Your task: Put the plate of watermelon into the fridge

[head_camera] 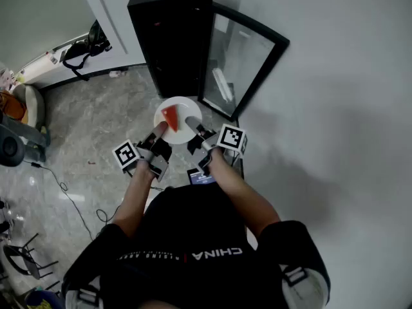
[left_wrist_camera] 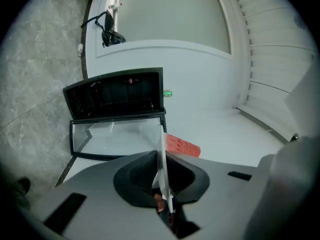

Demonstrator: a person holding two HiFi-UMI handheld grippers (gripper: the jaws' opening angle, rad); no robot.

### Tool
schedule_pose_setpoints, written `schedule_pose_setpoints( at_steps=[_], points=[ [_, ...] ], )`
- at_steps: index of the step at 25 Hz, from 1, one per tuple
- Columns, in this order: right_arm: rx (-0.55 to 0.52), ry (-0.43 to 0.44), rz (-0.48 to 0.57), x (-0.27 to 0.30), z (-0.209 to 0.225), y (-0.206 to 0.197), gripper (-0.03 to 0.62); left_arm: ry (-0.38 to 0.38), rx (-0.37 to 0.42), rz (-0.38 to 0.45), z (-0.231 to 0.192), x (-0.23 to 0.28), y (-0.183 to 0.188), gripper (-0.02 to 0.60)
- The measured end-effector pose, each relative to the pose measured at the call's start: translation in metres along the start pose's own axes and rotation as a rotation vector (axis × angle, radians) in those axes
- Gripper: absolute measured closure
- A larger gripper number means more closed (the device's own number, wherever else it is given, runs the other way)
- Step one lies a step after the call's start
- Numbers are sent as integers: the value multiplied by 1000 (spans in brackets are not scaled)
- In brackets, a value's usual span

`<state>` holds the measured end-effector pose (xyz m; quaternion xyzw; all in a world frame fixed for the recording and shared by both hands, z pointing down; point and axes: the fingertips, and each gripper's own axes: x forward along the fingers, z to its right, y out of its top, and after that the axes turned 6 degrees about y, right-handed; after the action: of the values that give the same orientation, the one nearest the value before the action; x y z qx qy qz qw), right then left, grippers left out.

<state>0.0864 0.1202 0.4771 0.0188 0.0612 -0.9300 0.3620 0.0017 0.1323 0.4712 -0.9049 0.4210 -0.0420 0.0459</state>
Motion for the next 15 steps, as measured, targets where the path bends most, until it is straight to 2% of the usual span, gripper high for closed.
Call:
schedule_pose_setpoints(
  at_steps=[9, 15],
  points=[
    [74, -27, 11, 0, 8, -3, 565, 27, -26, -1, -6, 1, 1, 548],
    [91, -4, 22, 0, 6, -2, 565, 14, -30, 1, -4, 1, 1, 546]
  ],
)
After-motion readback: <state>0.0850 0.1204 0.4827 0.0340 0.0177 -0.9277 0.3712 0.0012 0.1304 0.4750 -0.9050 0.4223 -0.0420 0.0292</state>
